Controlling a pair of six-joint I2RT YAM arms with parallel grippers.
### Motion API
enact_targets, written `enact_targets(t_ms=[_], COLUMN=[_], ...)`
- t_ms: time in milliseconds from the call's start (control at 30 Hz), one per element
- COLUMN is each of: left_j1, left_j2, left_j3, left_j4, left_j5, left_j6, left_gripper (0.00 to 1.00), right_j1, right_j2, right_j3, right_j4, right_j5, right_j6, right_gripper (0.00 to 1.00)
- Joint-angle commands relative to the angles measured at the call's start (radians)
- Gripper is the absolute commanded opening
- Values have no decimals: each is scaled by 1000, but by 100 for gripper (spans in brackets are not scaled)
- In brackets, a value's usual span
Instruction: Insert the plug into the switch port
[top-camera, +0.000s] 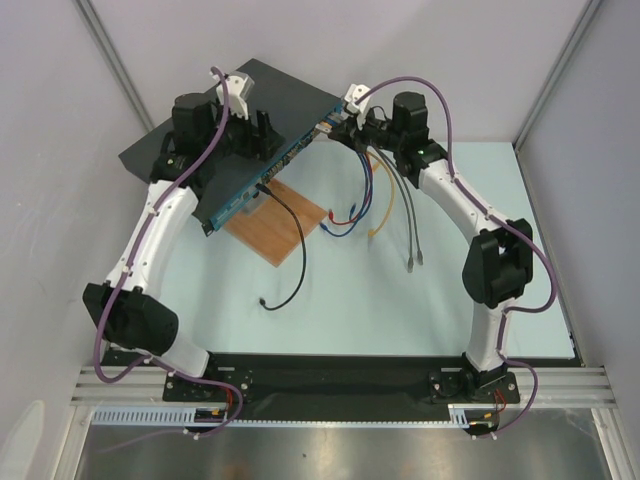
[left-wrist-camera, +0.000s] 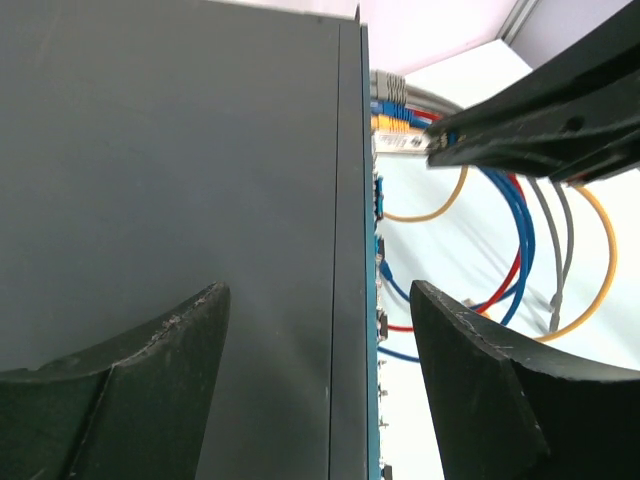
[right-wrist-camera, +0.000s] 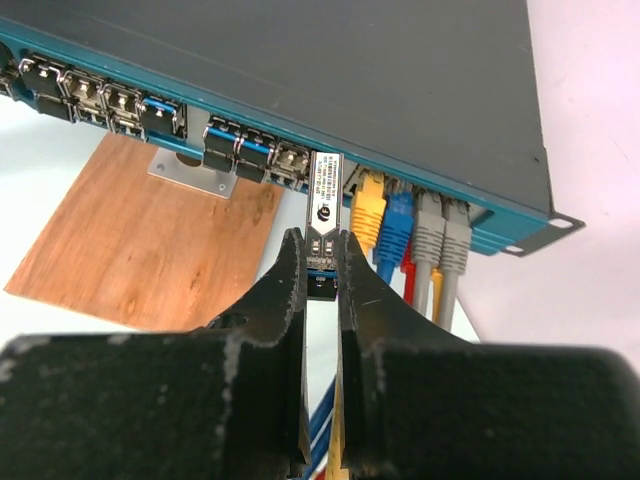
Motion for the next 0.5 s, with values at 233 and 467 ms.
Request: enact_targets(t_ms=[233, 467], left_j1=[1, 1], left_j2=[36, 41], left_j3=[93, 94], left_j4=[13, 17], left_j5=[41, 43], left_j6=[-37, -38], left_gripper=[78, 78], right_j1=[13, 17], right_j2=[58, 64], right_j3=[114, 126], right_j4=[-14, -25], right_j5=[32, 15], right_j6=[-21, -10], right_gripper=[0, 0])
